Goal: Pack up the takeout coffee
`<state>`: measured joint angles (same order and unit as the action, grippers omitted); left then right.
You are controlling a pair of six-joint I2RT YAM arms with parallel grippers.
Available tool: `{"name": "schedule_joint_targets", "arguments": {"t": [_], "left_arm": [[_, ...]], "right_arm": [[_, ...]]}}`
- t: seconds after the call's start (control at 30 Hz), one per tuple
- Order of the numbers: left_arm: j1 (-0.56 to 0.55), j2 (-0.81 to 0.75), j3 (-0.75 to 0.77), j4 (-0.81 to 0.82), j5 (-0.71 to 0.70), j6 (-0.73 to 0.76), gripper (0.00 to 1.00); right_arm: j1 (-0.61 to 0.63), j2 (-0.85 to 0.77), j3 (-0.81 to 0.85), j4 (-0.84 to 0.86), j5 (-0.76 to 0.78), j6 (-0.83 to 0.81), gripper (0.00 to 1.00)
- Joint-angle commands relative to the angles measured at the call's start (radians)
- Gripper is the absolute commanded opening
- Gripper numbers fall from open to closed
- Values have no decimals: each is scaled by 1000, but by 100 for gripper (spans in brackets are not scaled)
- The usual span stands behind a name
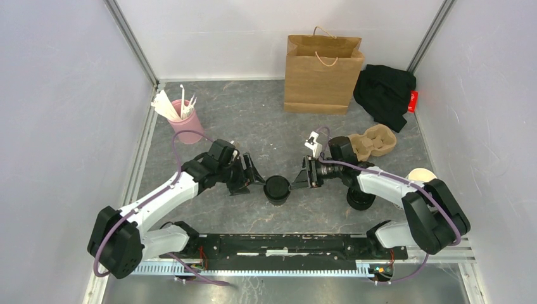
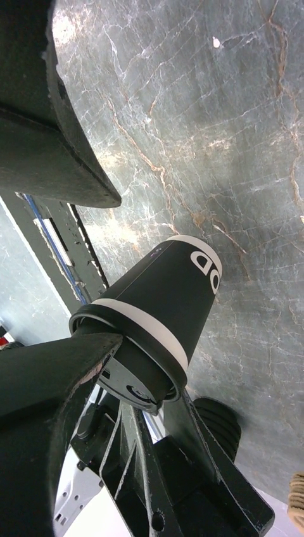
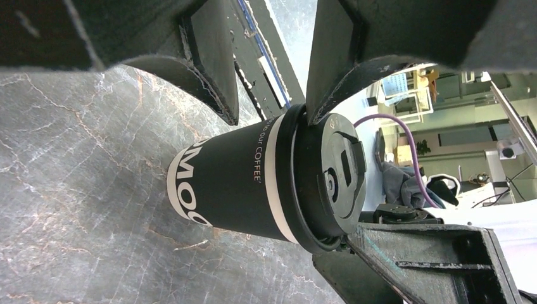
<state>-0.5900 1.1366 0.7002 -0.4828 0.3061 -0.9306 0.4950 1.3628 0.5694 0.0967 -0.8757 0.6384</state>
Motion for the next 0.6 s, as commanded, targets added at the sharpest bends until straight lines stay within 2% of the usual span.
{"name": "schedule_joint_targets", "arguments": {"t": [0.0,0.2,0.4,0.47,0.57], "left_arm": [[4,6,30,28,25,70,79],[4,50,-14,13,0,85,76],[2,72,-172,-16,-58,18,65],[2,31,-242,-52,-90,-39,60],[1,-92,-339,-57,-81,-114,58]], "right_arm": [[22,22,0,44,9,2,49],[25,36,-9,-14,76,-46,48],[23,87,-110,-95,255,-177,47],[15,121,-165,-94,333,-214,47],[12,143,-158,-167,375,-267,46]]}}
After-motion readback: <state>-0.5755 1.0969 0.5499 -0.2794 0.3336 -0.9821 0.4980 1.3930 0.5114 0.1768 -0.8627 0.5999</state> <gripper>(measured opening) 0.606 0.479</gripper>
